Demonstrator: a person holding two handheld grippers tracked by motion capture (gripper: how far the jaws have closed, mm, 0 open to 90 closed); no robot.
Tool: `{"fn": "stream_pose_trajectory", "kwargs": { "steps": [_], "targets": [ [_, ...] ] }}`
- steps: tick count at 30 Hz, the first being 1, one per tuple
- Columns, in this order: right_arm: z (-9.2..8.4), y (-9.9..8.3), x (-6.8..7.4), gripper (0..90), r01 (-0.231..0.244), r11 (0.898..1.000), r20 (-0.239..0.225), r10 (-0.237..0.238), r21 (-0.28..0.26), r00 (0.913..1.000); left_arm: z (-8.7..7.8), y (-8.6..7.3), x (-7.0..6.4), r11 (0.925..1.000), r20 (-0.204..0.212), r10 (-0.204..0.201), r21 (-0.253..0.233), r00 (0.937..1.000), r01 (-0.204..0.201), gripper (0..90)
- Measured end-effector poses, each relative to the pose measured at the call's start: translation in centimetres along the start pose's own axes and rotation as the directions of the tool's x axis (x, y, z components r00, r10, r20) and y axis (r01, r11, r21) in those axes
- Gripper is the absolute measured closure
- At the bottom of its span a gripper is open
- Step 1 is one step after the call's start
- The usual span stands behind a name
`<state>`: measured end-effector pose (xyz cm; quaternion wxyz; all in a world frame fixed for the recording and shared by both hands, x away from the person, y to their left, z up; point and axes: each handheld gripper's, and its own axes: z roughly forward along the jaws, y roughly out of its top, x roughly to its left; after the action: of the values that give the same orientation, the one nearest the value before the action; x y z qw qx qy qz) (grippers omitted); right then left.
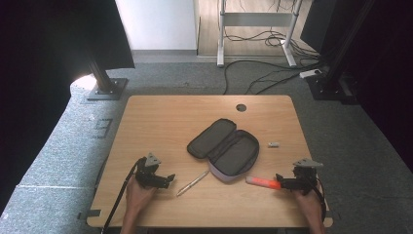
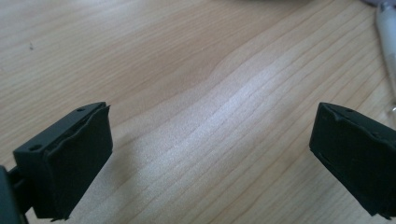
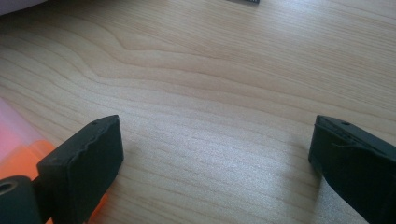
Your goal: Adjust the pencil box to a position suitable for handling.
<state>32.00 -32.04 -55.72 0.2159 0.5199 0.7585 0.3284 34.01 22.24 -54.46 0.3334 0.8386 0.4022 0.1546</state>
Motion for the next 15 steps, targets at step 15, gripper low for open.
{"fn": "stream_pose_trajectory", "kwargs": {
  "steps": [15],
  "targets": [
    [0.03, 0.0, 0.02, 1.6, 0.002, 1.0, -0.003, -0.002, 0.002, 1.0, 0.48, -0.07, -0.13, 0.9994, -0.003, -0.001, 0.036, 1.0, 0.001, 0.0]
  ]
}}
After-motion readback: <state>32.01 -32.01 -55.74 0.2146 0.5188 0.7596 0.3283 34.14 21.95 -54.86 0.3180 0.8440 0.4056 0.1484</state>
